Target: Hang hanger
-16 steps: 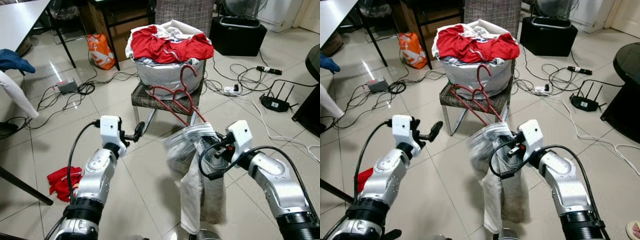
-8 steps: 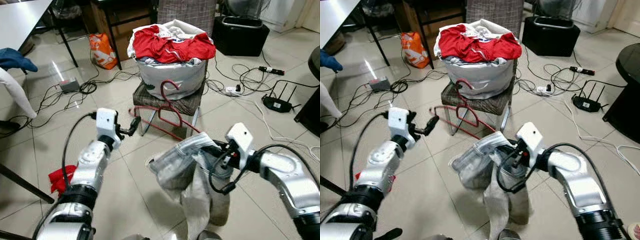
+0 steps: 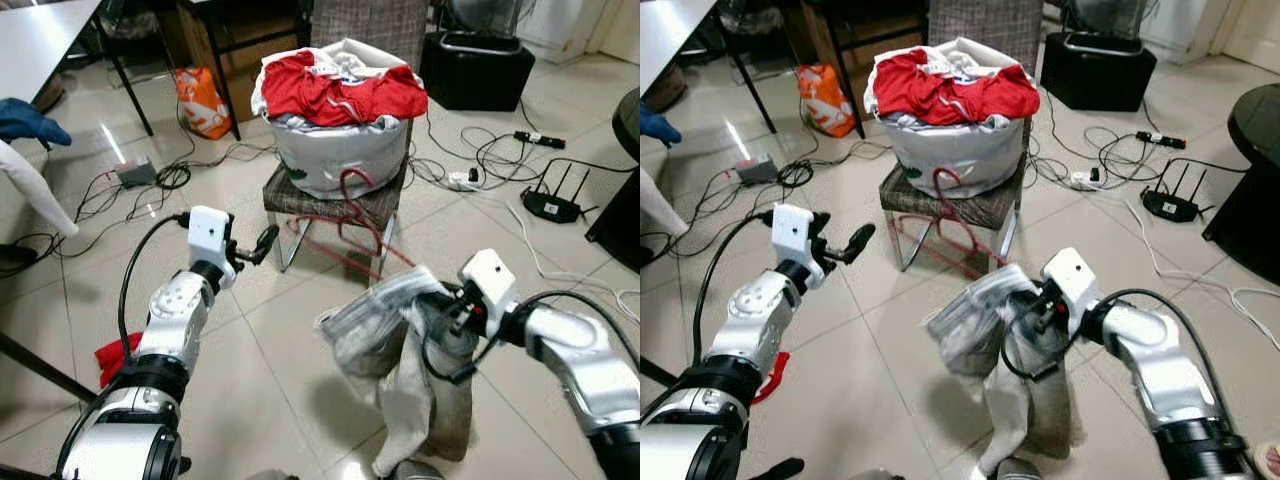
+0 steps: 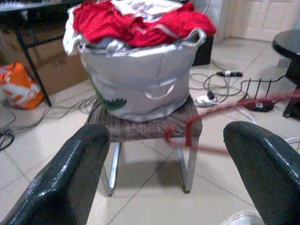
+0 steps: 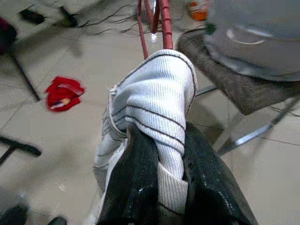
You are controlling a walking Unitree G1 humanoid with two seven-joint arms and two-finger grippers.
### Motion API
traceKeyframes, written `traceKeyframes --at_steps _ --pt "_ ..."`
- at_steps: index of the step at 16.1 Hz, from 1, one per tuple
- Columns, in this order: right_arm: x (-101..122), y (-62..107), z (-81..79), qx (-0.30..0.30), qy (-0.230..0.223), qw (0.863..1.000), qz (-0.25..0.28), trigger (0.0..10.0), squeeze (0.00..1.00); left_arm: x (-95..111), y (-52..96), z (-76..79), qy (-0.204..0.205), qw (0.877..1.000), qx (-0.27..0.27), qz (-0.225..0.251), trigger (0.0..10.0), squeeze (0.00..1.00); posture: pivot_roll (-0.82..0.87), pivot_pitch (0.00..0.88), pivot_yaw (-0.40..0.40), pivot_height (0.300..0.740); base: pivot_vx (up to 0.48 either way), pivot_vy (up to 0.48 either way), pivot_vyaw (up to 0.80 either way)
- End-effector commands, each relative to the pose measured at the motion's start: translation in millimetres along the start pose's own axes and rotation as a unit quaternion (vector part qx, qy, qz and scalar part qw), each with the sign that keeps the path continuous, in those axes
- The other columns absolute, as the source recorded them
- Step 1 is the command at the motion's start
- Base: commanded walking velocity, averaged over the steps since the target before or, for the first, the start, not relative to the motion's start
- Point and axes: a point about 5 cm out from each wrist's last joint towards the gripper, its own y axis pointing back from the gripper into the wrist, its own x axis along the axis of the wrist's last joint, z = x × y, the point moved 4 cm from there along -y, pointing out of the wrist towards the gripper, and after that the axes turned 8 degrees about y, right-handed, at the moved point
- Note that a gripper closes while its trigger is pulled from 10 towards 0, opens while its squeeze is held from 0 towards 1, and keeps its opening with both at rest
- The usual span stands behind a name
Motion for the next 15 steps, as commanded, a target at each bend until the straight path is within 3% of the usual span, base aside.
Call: traceKeyframes --at_steps 1,5,8,10,12,15 --pt "23 -1.4 18.4 -0.054 0.022 0.997 0.041 10.0 0.00 0 0.3 -3.8 -0.001 1.000 0.012 0.000 10.0 0.00 -0.21 0.000 0.115 0.740 0.000 0.000 0.00" --pt "38 -10.6 39.5 -0.224 -0.019 0.971 0.079 10.0 0.00 -23 5.9 0.8 0.047 0.998 0.039 -0.022 10.0 0.00 -0.20 0.000 0.113 0.740 0.000 0.000 0.00" --pt "31 -16.3 32.9 -0.295 -0.056 0.951 0.079 10.0 0.00 -29 3.9 3.3 0.078 0.995 0.062 -0.030 10.0 0.00 -0.20 0.000 0.106 0.740 0.000 0.000 0.00" --pt "23 -17.5 29.0 -0.304 -0.088 0.946 0.073 10.0 0.00 -27 3.1 5.8 0.075 0.995 0.055 -0.026 10.0 0.00 -0.20 0.000 0.106 0.740 0.000 0.000 0.00" --pt "19 -20.6 20.8 -0.296 -0.108 0.946 0.075 10.0 0.00 -25 2.3 9.4 0.063 0.997 0.042 -0.025 10.0 0.00 -0.20 0.000 0.107 0.740 0.000 0.000 -0.77" --pt "18 -22.2 20.7 -0.299 -0.121 0.943 0.084 10.0 0.00 -26 2.0 16.1 0.052 0.998 0.029 -0.027 10.0 0.00 -0.20 0.000 0.110 0.740 0.000 0.000 -0.77"
